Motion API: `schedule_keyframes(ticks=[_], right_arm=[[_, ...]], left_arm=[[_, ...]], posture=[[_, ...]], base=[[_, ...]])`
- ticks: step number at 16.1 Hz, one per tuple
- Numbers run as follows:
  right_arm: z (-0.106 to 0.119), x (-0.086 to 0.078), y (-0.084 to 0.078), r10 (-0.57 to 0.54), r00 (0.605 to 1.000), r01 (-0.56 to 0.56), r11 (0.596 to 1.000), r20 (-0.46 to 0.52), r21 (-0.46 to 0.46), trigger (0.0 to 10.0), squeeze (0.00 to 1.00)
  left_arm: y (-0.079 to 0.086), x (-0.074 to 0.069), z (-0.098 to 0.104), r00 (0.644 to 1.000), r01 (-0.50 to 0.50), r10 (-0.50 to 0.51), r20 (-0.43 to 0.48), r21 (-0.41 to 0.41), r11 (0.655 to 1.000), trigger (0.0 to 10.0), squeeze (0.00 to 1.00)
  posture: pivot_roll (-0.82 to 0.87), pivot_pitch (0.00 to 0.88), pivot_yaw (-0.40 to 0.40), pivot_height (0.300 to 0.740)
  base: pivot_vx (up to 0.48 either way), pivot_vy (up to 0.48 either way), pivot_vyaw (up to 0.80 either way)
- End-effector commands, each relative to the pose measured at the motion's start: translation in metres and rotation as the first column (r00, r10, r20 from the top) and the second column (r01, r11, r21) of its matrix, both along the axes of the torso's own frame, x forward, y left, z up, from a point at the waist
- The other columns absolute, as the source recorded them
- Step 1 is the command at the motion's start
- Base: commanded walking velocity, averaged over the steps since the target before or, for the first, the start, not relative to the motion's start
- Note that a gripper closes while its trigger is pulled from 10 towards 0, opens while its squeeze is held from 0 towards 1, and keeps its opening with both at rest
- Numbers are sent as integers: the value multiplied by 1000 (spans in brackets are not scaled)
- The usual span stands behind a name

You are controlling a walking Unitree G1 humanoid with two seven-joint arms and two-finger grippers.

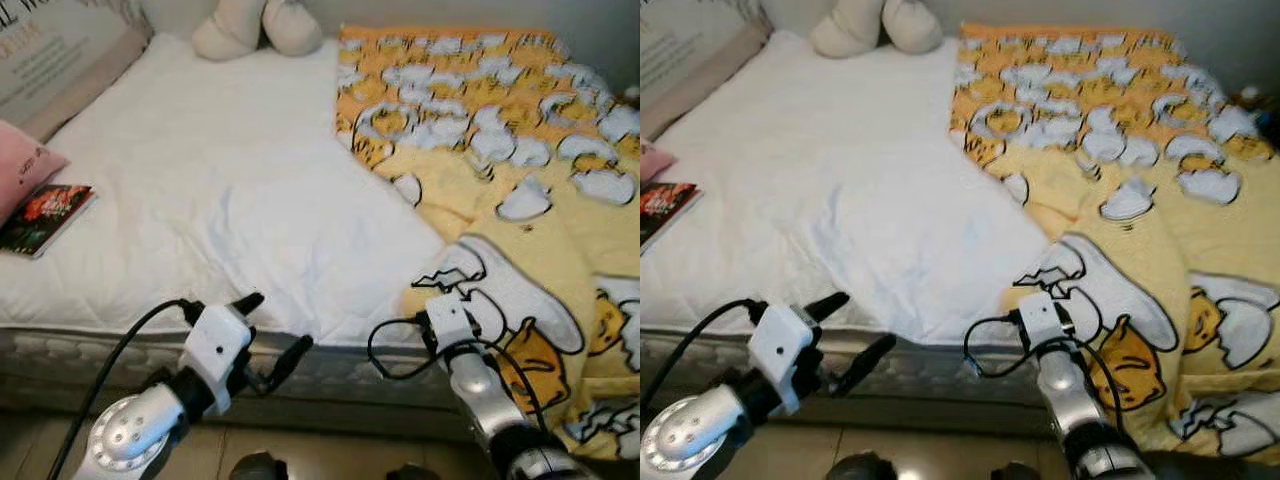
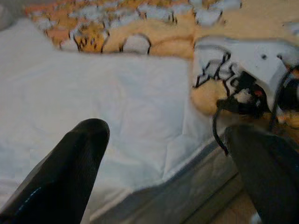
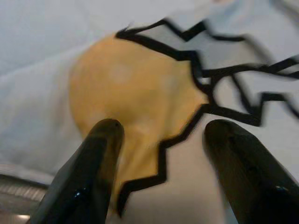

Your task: Clean up the room

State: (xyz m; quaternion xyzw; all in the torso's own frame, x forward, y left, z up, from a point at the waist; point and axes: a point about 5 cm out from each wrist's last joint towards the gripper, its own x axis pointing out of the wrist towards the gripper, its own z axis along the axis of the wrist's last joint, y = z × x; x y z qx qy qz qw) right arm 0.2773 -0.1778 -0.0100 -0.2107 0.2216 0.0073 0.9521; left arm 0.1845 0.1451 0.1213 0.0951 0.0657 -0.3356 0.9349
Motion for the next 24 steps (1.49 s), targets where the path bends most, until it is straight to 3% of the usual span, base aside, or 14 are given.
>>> schedule_keyframes(ticks=[1,3,5,7,10,17,19,20,22,23,24], right_arm=[[-4,0,1,-18,999,18,1000,-31,5,10000,0],[-10,-2,6,-23,995,28,998,-95,55,0,0],[-12,-2,13,2,991,11,995,-133,100,0,0],[-11,1,18,24,992,-11,994,-127,106,0,0],[-8,3,36,108,989,-92,985,-101,149,0,0],[-13,-15,62,272,961,-253,934,-42,253,0,0],[-21,-32,74,351,936,-323,899,-43,296,0,0],[-29,-48,81,406,912,-367,874,-61,319,0,0],[-37,-66,86,462,882,-406,844,-92,351,0,0],[-39,-77,94,529,844,-445,784,-90,432,0,0],[-39,-82,97,564,822,-466,751,-86,467,0,0]], left_arm=[[6,-4,7,1000,-12,12,-4,9,1000,10000,0],[8,-7,9,1000,-13,13,-17,15,1000,10000,0],[12,-8,13,1000,-19,19,-23,27,999,10000,0],[14,-9,14,999,-27,28,-29,34,999,10000,0],[10,-5,14,999,-20,21,-36,29,999,10000,0],[-3,1,7,998,-25,24,-50,-34,999,10000,0],[-13,0,5,998,45,-47,-41,-46,998,10000,0],[-21,-5,2,989,149,-149,-15,9,989,10000,0],[-24,-6,-1,976,216,-215,-22,25,976,10000,0],[-21,0,2,976,219,-219,-7,33,975,10000,0],[-20,2,3,976,217,-217,-2,34,976,10000,0]], posture=[[197,146,105,711],[210,169,118,711],[223,187,134,711],[224,189,138,711],[209,183,138,711],[134,160,104,711],[111,152,95,711],[106,150,86,711],[100,148,84,711],[98,147,85,711],[97,146,86,711]], base=[[0,0,0],[0,0,0],[0,0,0],[0,0,0],[0,0,0],[0,0,0],[0,0,0],[0,0,0],[0,0,0],[0,0,0],[0,0,0]])
